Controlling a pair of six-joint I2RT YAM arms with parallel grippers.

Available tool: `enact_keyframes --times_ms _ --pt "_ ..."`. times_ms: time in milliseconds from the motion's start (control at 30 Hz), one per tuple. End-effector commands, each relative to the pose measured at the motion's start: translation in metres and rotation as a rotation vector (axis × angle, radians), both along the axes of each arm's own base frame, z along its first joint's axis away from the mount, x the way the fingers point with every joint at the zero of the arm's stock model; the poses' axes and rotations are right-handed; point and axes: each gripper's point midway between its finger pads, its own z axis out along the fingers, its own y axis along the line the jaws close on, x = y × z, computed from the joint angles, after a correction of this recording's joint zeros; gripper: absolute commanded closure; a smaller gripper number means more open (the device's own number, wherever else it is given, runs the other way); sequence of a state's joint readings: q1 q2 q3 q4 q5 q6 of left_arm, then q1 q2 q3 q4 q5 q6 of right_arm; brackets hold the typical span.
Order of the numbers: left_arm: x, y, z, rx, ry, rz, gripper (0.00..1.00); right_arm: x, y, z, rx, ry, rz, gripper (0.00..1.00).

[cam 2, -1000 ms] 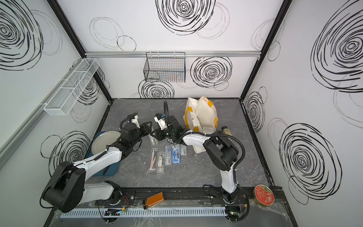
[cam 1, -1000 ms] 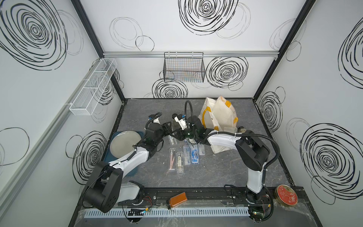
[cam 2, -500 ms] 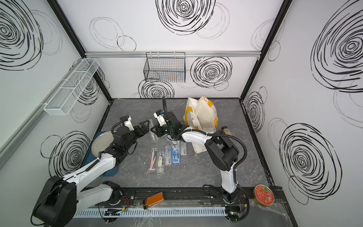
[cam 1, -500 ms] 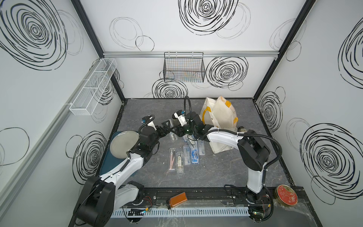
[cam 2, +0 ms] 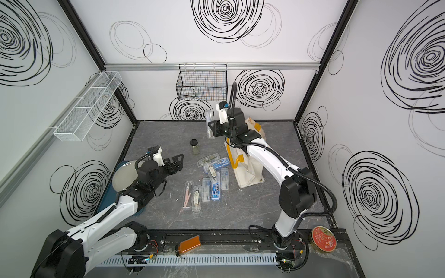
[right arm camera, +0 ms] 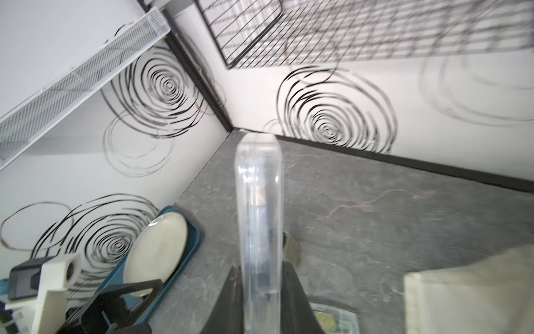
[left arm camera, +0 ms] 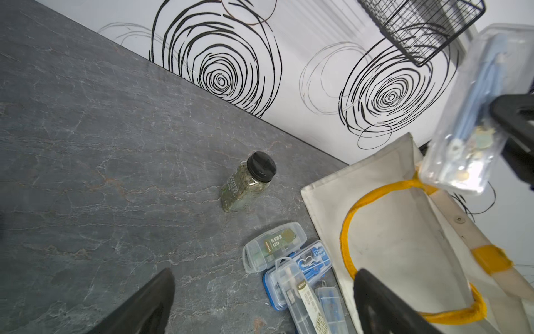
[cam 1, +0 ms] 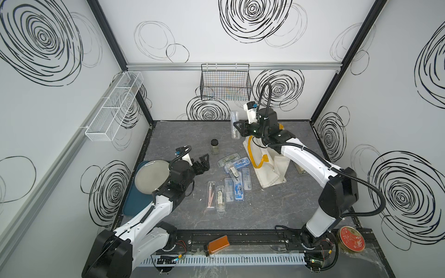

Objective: Put the compass set into the canvas bag
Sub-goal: Place the compass set in the canvas bag.

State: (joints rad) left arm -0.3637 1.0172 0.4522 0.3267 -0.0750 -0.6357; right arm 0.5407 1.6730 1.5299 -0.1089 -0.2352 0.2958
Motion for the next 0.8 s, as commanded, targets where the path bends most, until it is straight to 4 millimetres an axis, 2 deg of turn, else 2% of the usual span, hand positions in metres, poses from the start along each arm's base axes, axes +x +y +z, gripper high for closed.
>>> enact_keyframes --times_ms 0,100,167,367,467,600,667,767 --pt "0.003 -0.001 -0.003 0.026 -0.002 0.010 0.01 0.005 -0.043 0.010 -0.055 -0.012 -0.122 0.87" --pt "0.004 -0.007 -0.006 0.021 0.003 -0.003 0.01 0.010 -0.079 0.000 -0.119 -0.018 -0.239 0.87" --pt "0.005 -0.011 -0.008 0.023 0.007 -0.011 0.01 0.011 -0.105 -0.014 -0.206 -0.014 -0.342 0.87" --pt "0.009 -0.018 -0.014 0.035 0.028 -0.023 0.01 0.005 -0.157 -0.057 -0.392 0.024 -0.535 0.86" --pt "0.011 -0.022 -0.015 0.032 0.031 -0.031 0.01 0.004 -0.171 -0.080 -0.459 0.055 -0.578 0.86" --pt "0.013 -0.025 -0.022 0.032 0.063 -0.032 0.01 0.009 -0.176 -0.116 -0.534 0.126 -0.588 0.86" --pt "0.012 -0.026 -0.031 0.046 0.108 -0.026 0.01 0.011 -0.176 -0.133 -0.573 0.167 -0.581 0.85" --pt "0.007 -0.027 -0.049 0.084 0.192 -0.002 0.01 0.015 -0.177 -0.150 -0.603 0.220 -0.592 0.85"
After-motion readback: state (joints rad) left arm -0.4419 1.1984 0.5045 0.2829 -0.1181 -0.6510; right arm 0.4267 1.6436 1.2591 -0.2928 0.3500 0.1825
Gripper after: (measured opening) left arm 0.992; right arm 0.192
